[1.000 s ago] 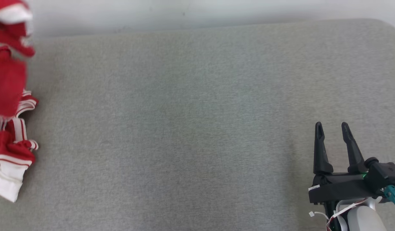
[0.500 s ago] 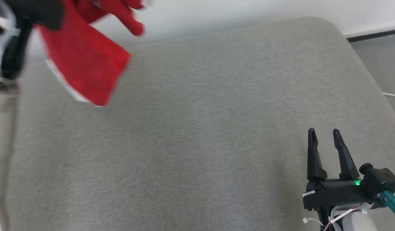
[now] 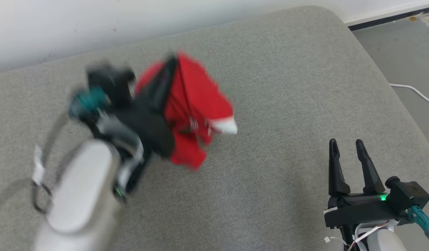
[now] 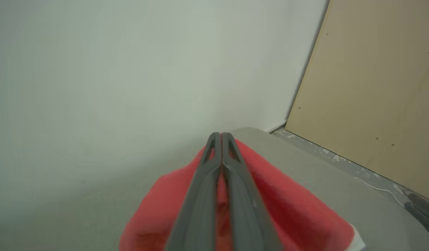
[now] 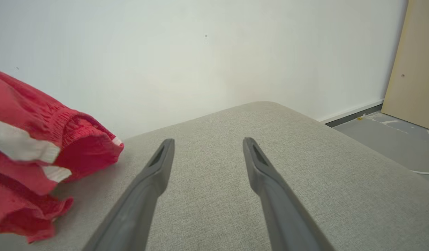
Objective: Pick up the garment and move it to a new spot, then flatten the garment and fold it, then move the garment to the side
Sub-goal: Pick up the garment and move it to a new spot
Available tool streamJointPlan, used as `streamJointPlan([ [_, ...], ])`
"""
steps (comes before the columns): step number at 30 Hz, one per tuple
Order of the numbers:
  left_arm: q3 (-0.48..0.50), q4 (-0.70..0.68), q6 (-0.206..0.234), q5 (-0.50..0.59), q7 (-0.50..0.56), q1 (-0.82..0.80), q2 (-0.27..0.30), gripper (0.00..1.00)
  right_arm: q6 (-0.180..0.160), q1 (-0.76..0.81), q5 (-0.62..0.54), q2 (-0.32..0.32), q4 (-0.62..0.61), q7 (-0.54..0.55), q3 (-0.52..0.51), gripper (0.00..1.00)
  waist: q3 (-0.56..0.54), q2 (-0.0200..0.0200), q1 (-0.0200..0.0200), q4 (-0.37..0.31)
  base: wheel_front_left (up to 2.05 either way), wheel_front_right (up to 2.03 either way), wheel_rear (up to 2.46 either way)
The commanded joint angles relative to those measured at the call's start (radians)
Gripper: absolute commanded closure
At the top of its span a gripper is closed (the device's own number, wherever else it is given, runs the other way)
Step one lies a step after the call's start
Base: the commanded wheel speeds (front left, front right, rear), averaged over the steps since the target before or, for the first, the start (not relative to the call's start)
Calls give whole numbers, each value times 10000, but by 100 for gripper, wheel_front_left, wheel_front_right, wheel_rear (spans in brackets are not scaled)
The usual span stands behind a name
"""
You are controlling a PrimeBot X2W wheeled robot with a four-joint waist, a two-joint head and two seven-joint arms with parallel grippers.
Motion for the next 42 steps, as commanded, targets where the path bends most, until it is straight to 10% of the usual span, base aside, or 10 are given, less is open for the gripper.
streamJointPlan([
  [1, -15, 31, 72, -117, -113, 285, -88, 100, -25, -25, -51, 9, 14, -5, 30, 0, 6, 0, -1, 24, 0, 0, 0],
  [7, -841, 858, 98, 119, -1037, 2218, -543, 100, -25, -15, -146, 7, 119, -5, 203, 0, -36, 0, -1, 264, 0, 0, 0],
  [8, -985, 980, 73, 212, -1197, 2374, -599, 71, -25, 1, -180, 4, 121, -5, 197, 0, -63, 0, -1, 335, 0, 0, 0],
  [9, -1054, 1067, 108, 228, -1373, 2521, -696, 0, -25, 14, -205, 4, 134, -5, 207, 0, -90, 0, -1, 409, 0, 0, 0],
  [29, 1798, -665, 1125, 750, -3371, 4721, 664, 0, -25, 622, -722, 3, 377, -6, 394, 0, -1573, 0, -1, 2210, 0, 0, 0],
  [42, 3504, -1969, 777, 1277, -3372, 7363, 51, 0, -25, 1071, -867, 4, 502, -6, 317, 0, -2006, 0, -1, 2848, 0, 0, 0],
])
